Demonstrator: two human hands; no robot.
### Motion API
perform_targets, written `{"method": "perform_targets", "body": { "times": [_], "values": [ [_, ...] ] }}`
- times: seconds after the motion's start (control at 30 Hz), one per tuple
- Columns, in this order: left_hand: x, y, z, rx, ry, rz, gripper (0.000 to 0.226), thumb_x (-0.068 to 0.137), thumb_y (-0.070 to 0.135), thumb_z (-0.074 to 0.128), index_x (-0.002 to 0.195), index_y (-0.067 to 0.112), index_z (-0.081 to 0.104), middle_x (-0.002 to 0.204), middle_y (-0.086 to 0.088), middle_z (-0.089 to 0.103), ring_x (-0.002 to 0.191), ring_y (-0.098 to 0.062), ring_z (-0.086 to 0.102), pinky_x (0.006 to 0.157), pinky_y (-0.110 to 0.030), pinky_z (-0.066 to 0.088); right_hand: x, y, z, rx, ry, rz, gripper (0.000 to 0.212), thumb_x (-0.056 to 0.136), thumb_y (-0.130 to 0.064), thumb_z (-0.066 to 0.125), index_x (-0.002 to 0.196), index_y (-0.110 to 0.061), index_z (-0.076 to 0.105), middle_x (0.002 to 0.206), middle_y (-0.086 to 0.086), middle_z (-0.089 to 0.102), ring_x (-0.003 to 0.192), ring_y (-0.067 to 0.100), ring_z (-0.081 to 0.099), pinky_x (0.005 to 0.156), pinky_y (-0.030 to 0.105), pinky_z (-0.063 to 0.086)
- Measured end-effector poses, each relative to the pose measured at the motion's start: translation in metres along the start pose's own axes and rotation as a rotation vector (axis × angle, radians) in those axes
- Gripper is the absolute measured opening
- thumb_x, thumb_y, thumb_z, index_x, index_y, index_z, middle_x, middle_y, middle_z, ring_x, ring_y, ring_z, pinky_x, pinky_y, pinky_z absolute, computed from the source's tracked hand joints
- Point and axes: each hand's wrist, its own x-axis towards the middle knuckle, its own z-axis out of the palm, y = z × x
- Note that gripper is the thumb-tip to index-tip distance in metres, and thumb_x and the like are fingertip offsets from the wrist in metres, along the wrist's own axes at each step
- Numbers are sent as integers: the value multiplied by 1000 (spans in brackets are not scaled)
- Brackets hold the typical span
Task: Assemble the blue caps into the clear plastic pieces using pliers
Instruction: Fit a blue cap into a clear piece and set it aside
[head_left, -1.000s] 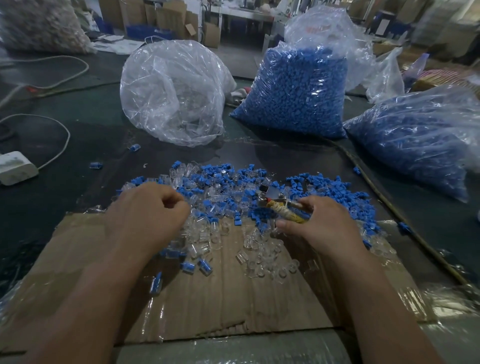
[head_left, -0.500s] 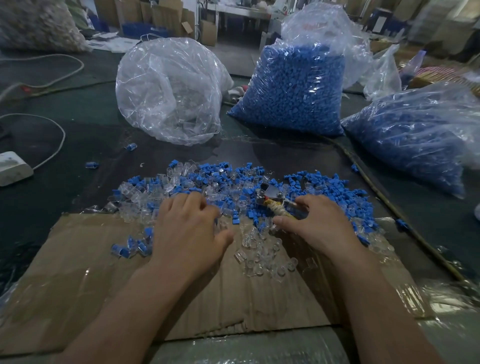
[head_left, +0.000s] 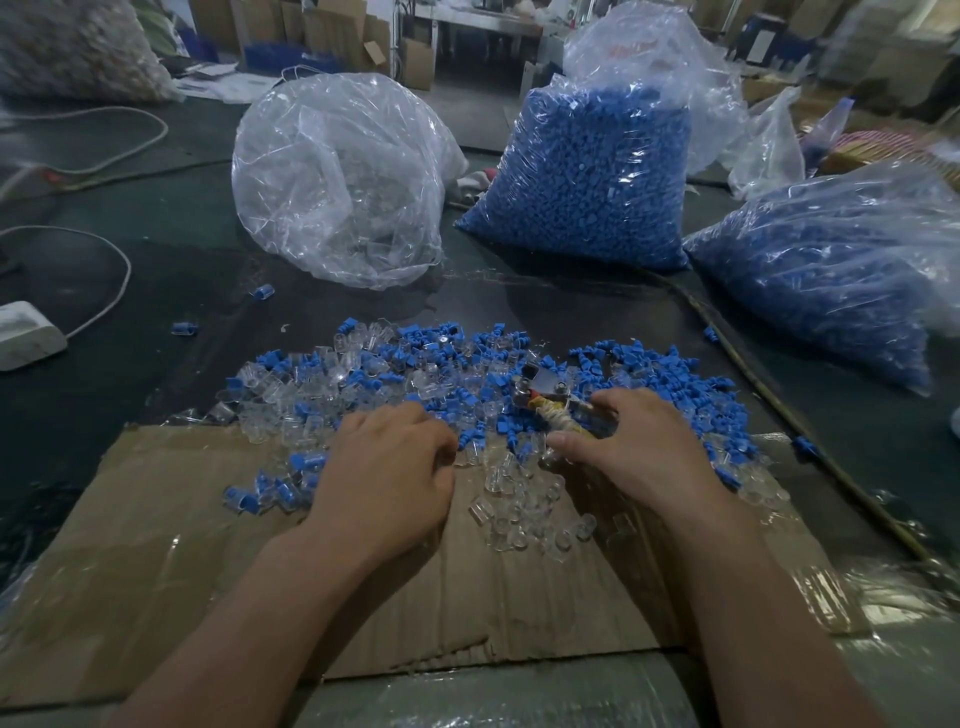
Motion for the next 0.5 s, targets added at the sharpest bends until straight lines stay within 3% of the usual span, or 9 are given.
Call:
{"method": "perform_targets", "body": {
  "times": [0.13,0.3,0.4,0.5],
  "values": [
    [-1,0,1,-17,25,-33,31,87,43,51,117,35,52,110,14,51,93,0,33,98,-27,26,-1,-2,1,13,57,-53,75,70,-63,59,132,-25,43,131,0,43,122,18,36,100,35,29],
    [0,1,2,54,-7,-68,45,87,53,43,127,35,39,111,10,46,100,-7,38,98,-31,25,-11,-25,6,138,273,-417,42,79,-42,63,114,-18,62,117,-2,58,110,8,42,98,26,22],
    [0,3,4,108,-32,-54,50,88,57,33,133,37,32,99,9,33,97,-10,34,94,-33,24,-14,-37,12,39,215,-518,35,85,-36,60,116,-20,62,119,-4,59,115,9,43,105,28,17],
    [-1,3,5,90,-38,-40,48,89,56,31,135,42,30,99,8,31,104,-11,35,97,-34,21,-13,-40,21,-47,90,-541,41,90,-38,51,129,-27,49,136,-8,44,129,7,28,112,33,1]
  ]
}}
